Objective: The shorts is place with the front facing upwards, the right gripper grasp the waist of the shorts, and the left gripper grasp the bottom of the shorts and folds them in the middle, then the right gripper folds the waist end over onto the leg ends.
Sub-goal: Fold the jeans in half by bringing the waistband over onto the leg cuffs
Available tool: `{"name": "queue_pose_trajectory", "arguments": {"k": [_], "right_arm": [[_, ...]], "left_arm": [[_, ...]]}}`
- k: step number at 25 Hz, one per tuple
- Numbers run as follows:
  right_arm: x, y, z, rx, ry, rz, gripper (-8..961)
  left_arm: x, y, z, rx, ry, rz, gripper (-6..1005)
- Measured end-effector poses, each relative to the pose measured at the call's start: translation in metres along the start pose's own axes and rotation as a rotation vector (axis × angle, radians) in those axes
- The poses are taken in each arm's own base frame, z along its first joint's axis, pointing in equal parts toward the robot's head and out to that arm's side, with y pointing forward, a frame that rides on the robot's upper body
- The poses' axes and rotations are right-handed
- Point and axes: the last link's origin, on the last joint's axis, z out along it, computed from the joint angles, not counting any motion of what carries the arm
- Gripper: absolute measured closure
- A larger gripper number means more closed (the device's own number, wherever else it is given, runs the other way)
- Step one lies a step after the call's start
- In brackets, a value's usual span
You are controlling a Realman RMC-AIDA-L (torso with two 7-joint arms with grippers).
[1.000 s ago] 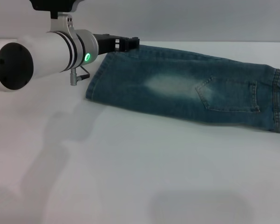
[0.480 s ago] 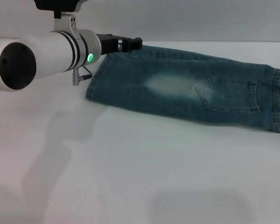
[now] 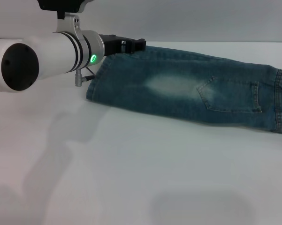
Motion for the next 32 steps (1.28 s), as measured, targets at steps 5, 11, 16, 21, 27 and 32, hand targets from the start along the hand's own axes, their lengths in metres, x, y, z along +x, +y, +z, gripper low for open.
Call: {"name": "queue_pose_trajectory", "arguments": {"k": [5,11,16,21,27,32], "right_arm": [[0.0,0.001,0.003,0.0,0.002,-0.008,251],[-0.001,0.005,0.008,-0.01,0.006,-0.015,251],[-0.001,0.007,0.017,0.006,0.033,-0.037,251],[0.001,0.01,0.027,0.009,0.066,-0.031,261],[-0.004,0.017,0.025,-0.036,0.04,-0.032,307],[-0.005,0.02,0.025,-0.05,0.039,-0.043,459]], "left_arm": [[0.0,0.0,0.0,-0.001,0.001,0.0,138],[0.0,0.0,0.0,0.0,0.001,0.0,138],[0.0,0.0,0.0,0.0,0.001,0.0,138],[0.0,0.0,0.0,0.001,0.001,-0.001,138],[-0.002,-0.002,-0.001,0.005,0.001,-0.003,138],[-0.002,-0.002,-0.001,0.004,0.008,0.0,139]]}}
